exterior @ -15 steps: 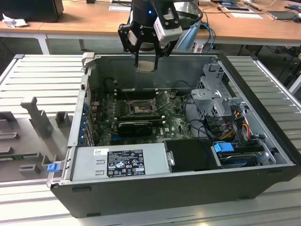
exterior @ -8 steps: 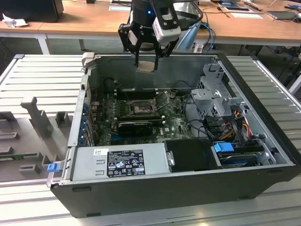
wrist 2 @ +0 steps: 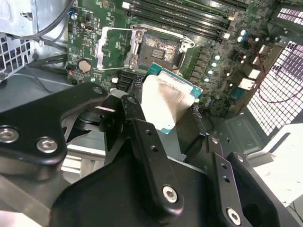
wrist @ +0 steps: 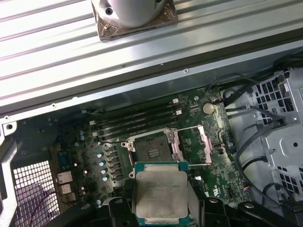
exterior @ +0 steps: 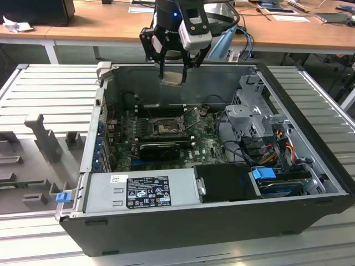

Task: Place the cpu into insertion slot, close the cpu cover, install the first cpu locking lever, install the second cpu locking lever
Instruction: 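Place the cpu into insertion slot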

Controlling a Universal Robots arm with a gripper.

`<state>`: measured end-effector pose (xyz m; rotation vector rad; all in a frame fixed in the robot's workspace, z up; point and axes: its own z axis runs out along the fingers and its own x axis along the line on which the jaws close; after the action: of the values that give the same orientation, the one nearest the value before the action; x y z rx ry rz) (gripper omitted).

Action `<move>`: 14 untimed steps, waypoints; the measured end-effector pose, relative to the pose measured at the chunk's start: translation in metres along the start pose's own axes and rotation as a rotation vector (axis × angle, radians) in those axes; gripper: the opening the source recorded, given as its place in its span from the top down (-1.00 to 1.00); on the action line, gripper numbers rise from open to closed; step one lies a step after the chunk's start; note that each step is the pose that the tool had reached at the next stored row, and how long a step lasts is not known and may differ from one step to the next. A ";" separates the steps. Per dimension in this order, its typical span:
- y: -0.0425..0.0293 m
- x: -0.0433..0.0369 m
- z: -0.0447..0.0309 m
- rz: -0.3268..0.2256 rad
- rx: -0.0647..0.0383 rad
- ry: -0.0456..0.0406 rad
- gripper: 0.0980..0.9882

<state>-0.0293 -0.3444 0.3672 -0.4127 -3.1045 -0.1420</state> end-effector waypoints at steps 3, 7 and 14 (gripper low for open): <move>0.0000 0.0000 0.0000 0.014 0.000 -0.0013 0.04; 0.0000 0.0000 0.0000 0.026 0.000 -0.0023 0.04; 0.0000 0.0000 0.0000 0.037 -0.001 -0.0033 0.04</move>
<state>-0.0294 -0.3444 0.3672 -0.4703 -3.0980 -0.1422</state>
